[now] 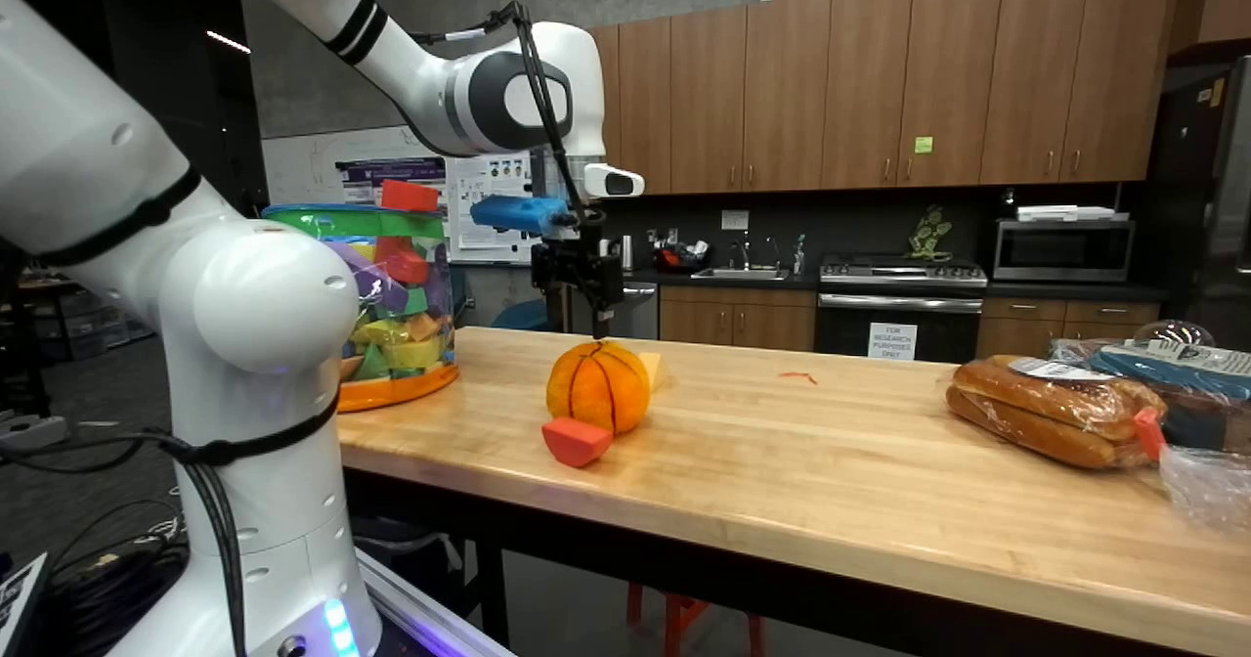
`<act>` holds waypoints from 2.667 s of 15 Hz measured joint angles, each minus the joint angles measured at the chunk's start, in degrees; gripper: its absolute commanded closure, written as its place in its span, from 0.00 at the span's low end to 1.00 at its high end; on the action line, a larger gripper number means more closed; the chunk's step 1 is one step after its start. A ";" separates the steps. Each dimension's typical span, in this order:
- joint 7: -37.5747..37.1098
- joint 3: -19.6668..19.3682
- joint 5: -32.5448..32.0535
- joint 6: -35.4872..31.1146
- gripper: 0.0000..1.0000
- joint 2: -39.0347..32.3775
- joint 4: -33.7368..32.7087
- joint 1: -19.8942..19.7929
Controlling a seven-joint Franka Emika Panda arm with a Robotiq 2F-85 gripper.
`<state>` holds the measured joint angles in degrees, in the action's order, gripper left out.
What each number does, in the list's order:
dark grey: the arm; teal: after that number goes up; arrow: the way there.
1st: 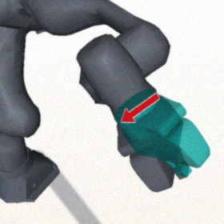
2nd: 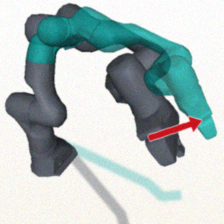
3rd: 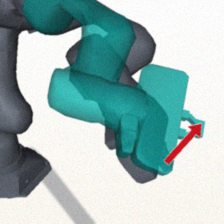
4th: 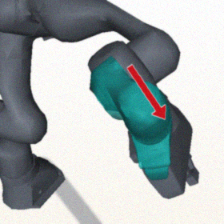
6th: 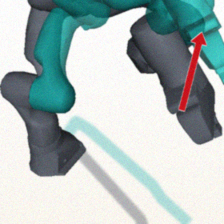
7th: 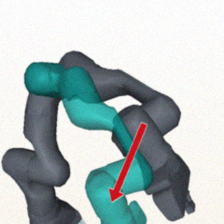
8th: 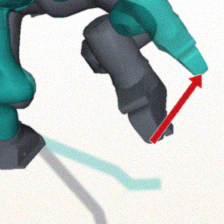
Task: Pick up the orange triangular block and place it in the bag
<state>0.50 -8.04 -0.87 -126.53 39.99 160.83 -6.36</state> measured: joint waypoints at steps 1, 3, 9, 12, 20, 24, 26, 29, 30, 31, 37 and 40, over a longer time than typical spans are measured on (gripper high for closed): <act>0.00 0.00 0.00 0.00 0.00 0.00 0.00 0.00; 0.00 0.00 0.00 0.00 0.00 0.00 0.00 0.00; 0.00 0.00 0.00 0.00 0.00 0.00 0.00 0.00; 0.00 0.00 0.00 0.00 0.00 0.00 0.00 0.00; 0.20 1.27 -3.76 -0.16 0.00 -0.12 -4.87 -0.26; 1.65 3.81 -6.87 -0.18 0.00 -2.73 -10.74 0.34; 2.71 5.00 -7.21 -0.35 0.00 -5.58 -13.91 1.45; 4.36 5.85 -7.16 -0.80 0.00 -10.77 -18.08 3.74; 4.94 5.91 -7.11 -1.04 0.00 -12.57 -19.16 4.49; 5.51 5.91 -6.94 -1.44 0.00 -14.35 -20.04 5.13; 8.69 5.77 -3.20 -3.41 0.00 -23.95 -23.17 6.36; 9.51 5.77 -0.84 -4.46 0.00 -28.60 -24.22 6.39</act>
<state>10.01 -2.27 -1.71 -130.98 11.40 136.60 0.03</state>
